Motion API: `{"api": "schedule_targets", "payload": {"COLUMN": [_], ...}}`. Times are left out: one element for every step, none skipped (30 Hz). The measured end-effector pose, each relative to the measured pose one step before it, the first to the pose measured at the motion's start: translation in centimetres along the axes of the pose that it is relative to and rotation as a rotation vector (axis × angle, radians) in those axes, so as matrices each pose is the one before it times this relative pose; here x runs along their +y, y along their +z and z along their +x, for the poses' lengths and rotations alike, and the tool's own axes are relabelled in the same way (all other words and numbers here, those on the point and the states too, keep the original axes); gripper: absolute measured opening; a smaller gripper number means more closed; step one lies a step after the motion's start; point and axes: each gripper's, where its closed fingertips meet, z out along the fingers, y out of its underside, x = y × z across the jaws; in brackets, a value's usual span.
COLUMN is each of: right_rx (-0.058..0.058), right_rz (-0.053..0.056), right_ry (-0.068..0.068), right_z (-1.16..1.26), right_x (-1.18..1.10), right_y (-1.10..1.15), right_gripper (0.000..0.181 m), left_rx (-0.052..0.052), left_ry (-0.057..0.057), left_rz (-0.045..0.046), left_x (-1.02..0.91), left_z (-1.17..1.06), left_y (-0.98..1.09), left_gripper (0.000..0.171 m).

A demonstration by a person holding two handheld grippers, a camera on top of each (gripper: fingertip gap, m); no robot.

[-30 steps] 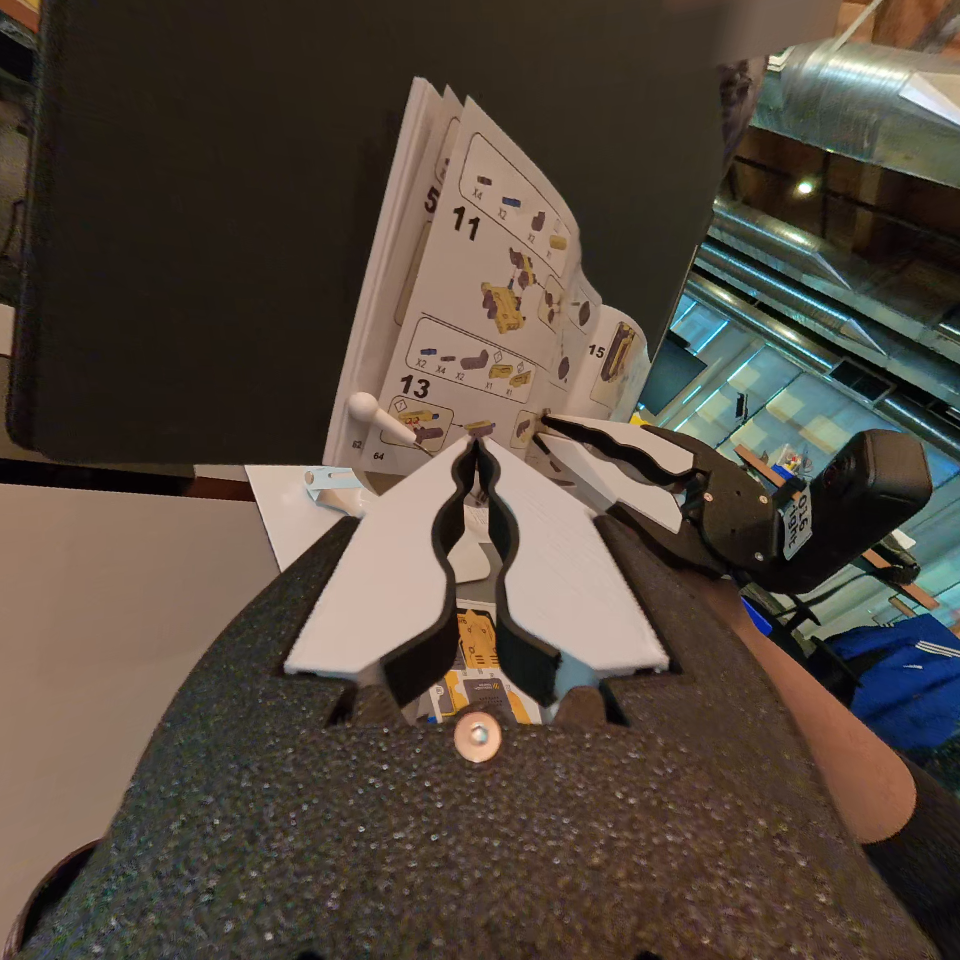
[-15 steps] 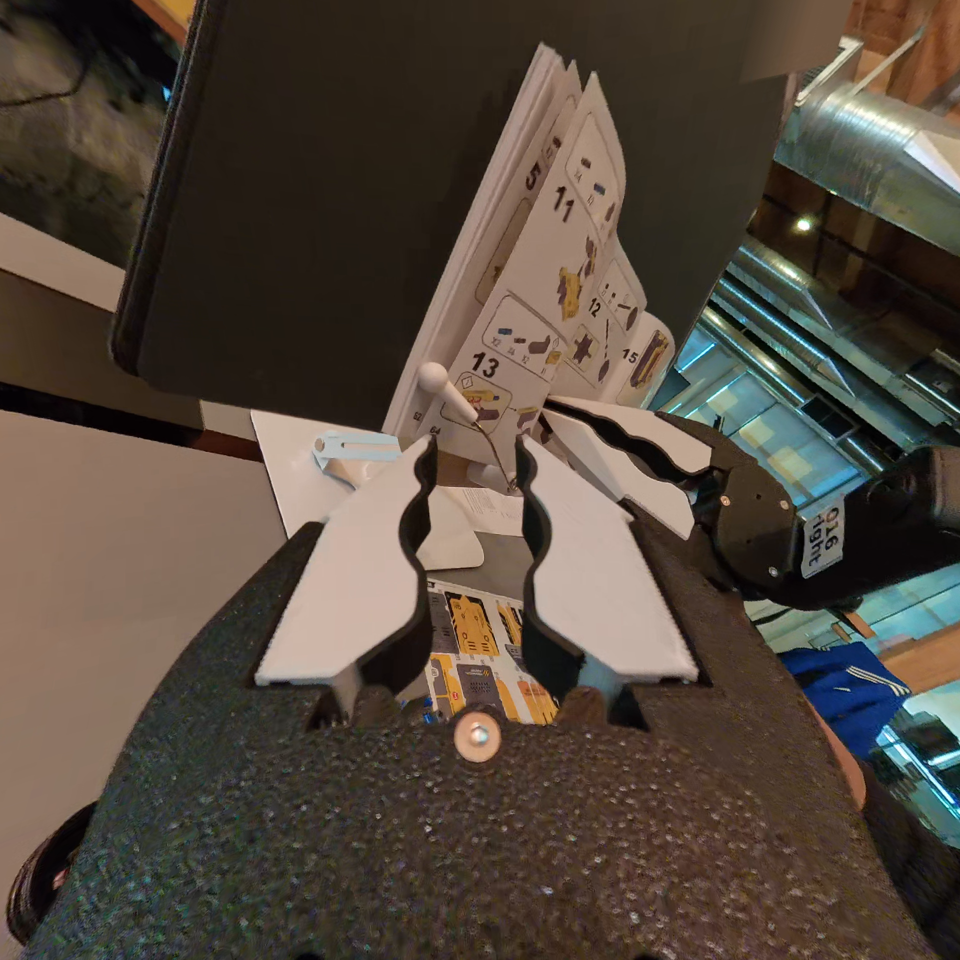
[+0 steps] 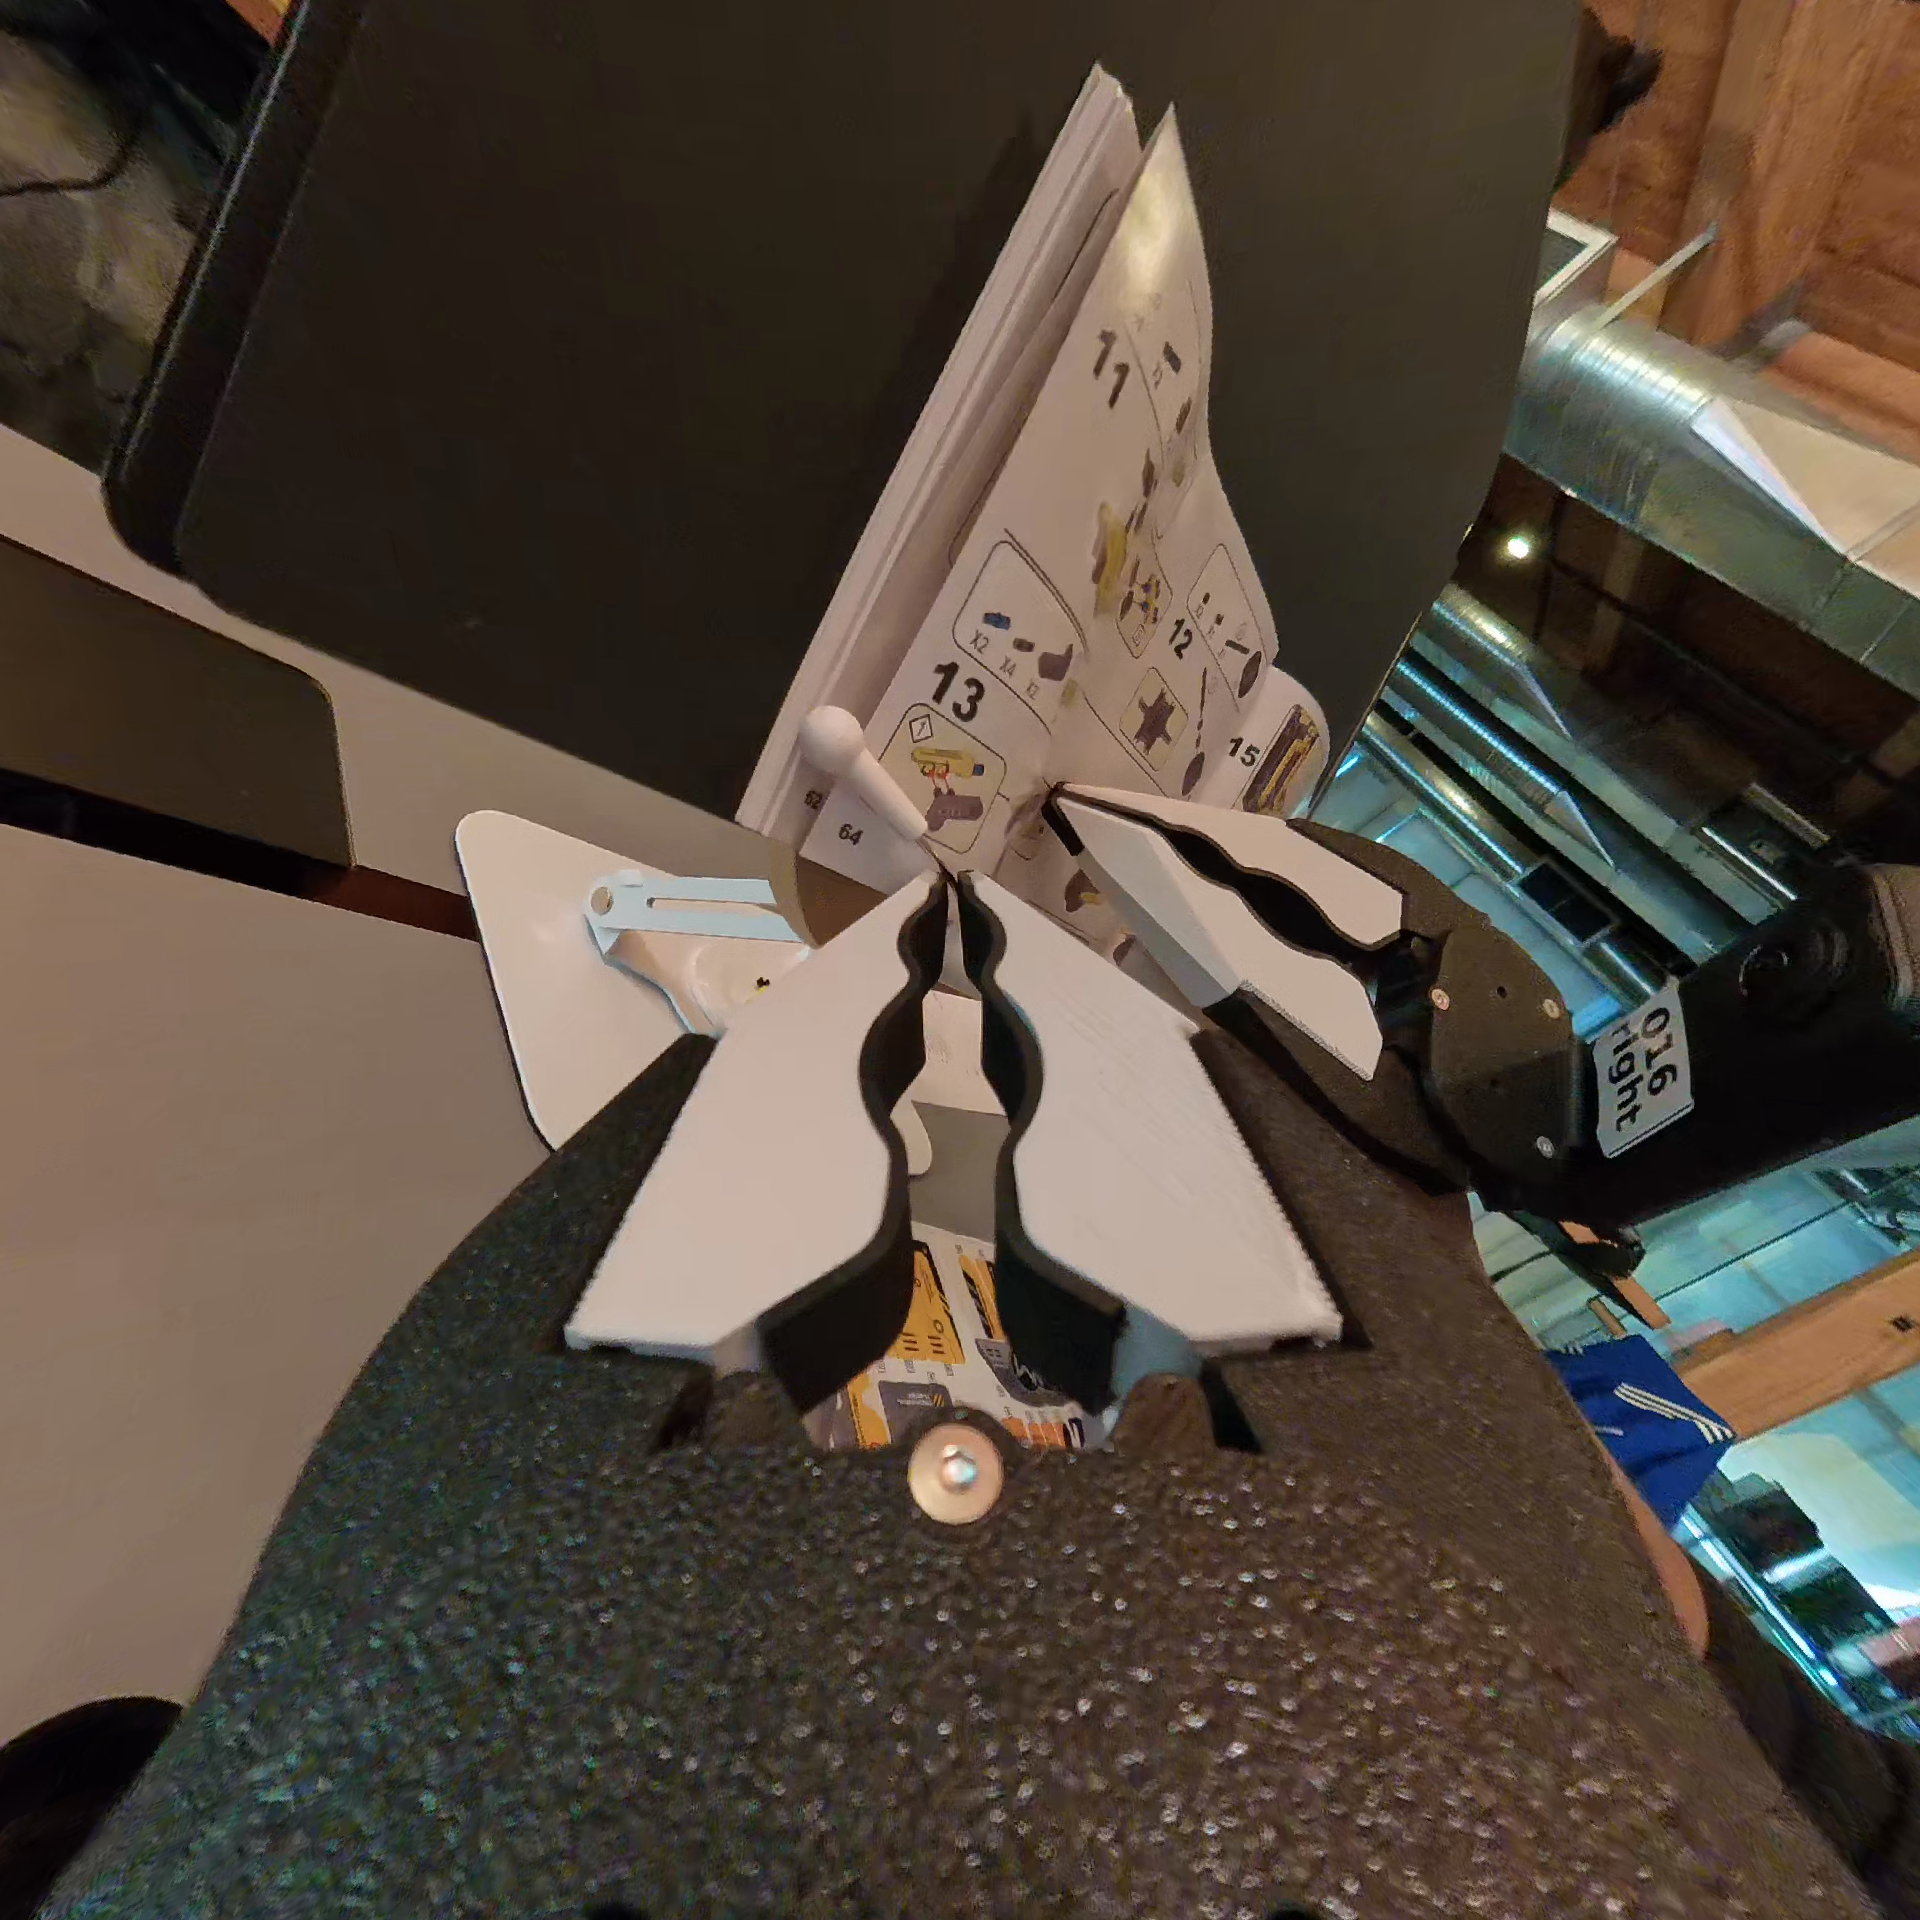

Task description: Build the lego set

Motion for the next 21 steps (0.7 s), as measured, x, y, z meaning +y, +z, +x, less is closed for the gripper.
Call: {"api": "schedule_targets", "payload": {"right_rx": [-0.0004,-0.0009,0.002,0.0044,0.0042,0.0018,-0.0023,-0.0044,-0.0041,-0.0032,-0.0018,-0.0009,-0.0011,-0.0024,-0.003,-0.0041,-0.0061,-0.0041,-0.0019,-0.0021,-0.0016], "right_rz": [0.0015,0.0008,-0.0019,-0.0017,-0.0008,0.001,0.0039,0.0047,0.0038,0.0019,0.0008,0.0011,0.0025,0.0038,0.0035,0.003,0.0022,0.0012,0.0005,0.0004,-0.0002], "right_ry": [-0.009,-0.0087,-0.0092,-0.0111,-0.0107,-0.0072,-0.0014,0.0043,0.0048,0.0002,-0.0033,-0.0024,0.0002,0.002,0.0016,0.0001,0.0001,-0.0006,-0.002,-0.0017,-0.0004], "right_z": [-0.196,-0.236,-0.178,-0.139,-0.097,-0.101,-0.134,-0.16,-0.146,-0.128,-0.1,-0.086,-0.094,-0.126,-0.158,-0.176,-0.215,-0.174,-0.13,-0.105,-0.067], "right_x": [-0.179,-0.2,-0.174,-0.181,-0.201,-0.189,-0.206,-0.191,-0.176,-0.15,-0.143,-0.124,-0.125,-0.124,-0.108,-0.103,-0.112,-0.121,-0.113,-0.098,-0.087], "right_y": [0.156,0.189,0.229,0.208,0.187,0.152,0.152,0.161,0.145,0.145,0.117,0.114,0.106,0.1,0.115,0.123,0.146,0.144,0.117,0.116,0.087], "right_gripper": [0.0,0.0,0.0,0.0,0.0,0.0,0.0,0.0,0.0,0.0,0.0,0.0,0.0,0.0,0.0,0.0,0.0,0.0,0.0,0.0,0.0], "left_rx": [-0.0017,0.0005,-0.0025,-0.004,-0.0043,0.0009,-0.0003,-0.0023,-0.0062,-0.0008,0.0012,-0.0019,-0.0035,-0.0029,-0.0045,-0.003,-0.0011,-0.0012,0.0037,-0.0006,-0.0021], "left_ry": [0.0038,0.0047,0.009,0.0142,0.0164,0.0155,0.0148,0.0136,0.0084,-0.0003,-0.0019,0.0039,0.0093,0.0108,0.01,0.0076,0.0054,0.0012,-0.0033,0.0009,0.0052], "left_rz": [0.01498,0.01595,0.01279,0.00995,0.00492,0.00243,0.00381,0.00886,0.01381,0.01529,0.01151,0.00806,0.0049,0.00241,0.00114,-0.00158,-0.0013,-0.00016,0.00011,0.00226,0.0038], "left_x": [0.042,0.022,0.027,-0.011,-0.012,-0.024,-0.023,0.006,0.051,0.029,0.024,0.004,-0.005,-0.003,0.009,-0.006,0.01,-0.003,-0.011,0.004,-0.012], "left_z": [-0.013,0.062,0.077,0.08,0.086,0.116,0.077,0.017,-0.045,0.006,0.036,0.022,0.03,0.062,0.031,-0.005,-0.005,-0.047,0.01,0.017,0.023], "left_y": [-0.086,-0.072,-0.08,-0.047,-0.029,-0.007,-0.023,-0.051,-0.055,-0.057,-0.051,-0.04,-0.03,-0.02,0.004,-0.008,0.001,0.001,-0.024,-0.006,-0.011], "left_gripper": [0.001,0.001,0.001,0.001,0.001,0.0,0.0,0.0,0.0,0.0,0.0,0.0,0.0,0.0,0.0,0.0,0.0,0.0,0.0,0.0,0.0]}}
